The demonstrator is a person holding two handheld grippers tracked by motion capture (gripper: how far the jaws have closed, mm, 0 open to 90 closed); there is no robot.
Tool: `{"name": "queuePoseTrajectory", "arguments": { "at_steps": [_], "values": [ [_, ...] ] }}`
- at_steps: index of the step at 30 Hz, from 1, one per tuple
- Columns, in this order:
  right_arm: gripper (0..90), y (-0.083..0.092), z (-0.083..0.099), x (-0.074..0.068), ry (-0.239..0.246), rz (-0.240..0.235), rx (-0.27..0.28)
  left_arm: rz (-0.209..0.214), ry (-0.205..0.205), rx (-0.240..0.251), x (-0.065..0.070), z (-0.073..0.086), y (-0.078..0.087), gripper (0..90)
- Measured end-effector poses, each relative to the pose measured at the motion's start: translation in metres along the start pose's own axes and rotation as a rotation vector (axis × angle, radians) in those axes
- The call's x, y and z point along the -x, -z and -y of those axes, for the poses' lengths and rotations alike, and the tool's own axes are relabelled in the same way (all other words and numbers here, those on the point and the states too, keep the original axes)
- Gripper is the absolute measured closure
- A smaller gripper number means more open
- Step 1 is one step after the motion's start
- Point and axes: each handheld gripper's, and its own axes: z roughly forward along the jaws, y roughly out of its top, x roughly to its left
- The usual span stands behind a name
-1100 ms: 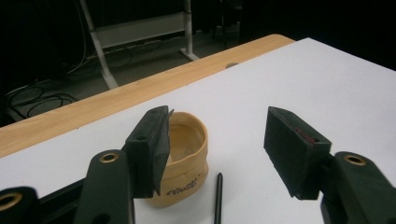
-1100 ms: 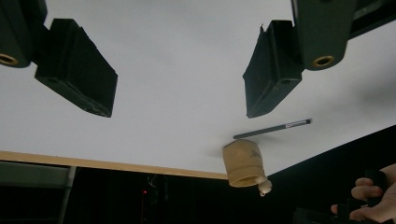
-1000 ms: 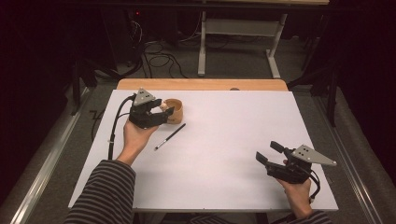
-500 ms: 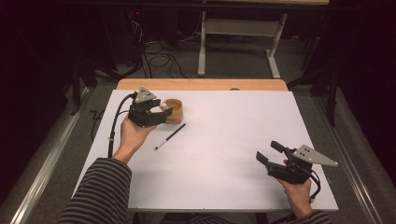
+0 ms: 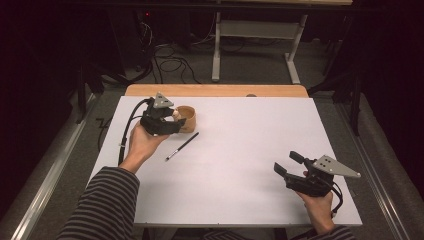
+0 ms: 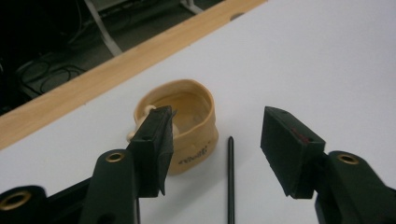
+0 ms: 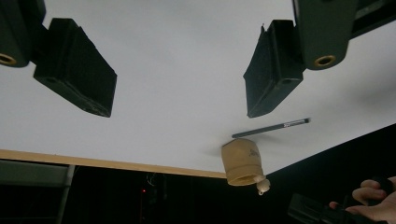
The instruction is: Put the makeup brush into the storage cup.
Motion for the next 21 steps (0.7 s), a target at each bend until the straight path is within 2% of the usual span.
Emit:
{"name": "queuePoseTrajectory", "arguments": {
  "at_steps": [2, 4, 14, 21],
  "values": [
    [26.2, 0.0, 0.0, 0.0, 0.002, 0.0, 0.002, -0.001, -0.001, -0.061, 0.001, -0.002, -0.004, 44.9],
    [26.1, 0.0, 0.0, 0.0, 0.002, 0.0, 0.002, -0.003, -0.009, -0.093, 0.002, -0.002, -0.006, 44.6],
    [26.3, 0.0, 0.0, 0.0, 0.003, 0.001, -0.001, 0.024, -0.028, -0.181, 0.004, -0.008, -0.011, 43.9],
    [26.3, 0.0, 0.0, 0.0, 0.004, 0.001, -0.001, 0.029, -0.032, -0.221, 0.003, -0.01, -0.012, 43.3]
  ]
}}
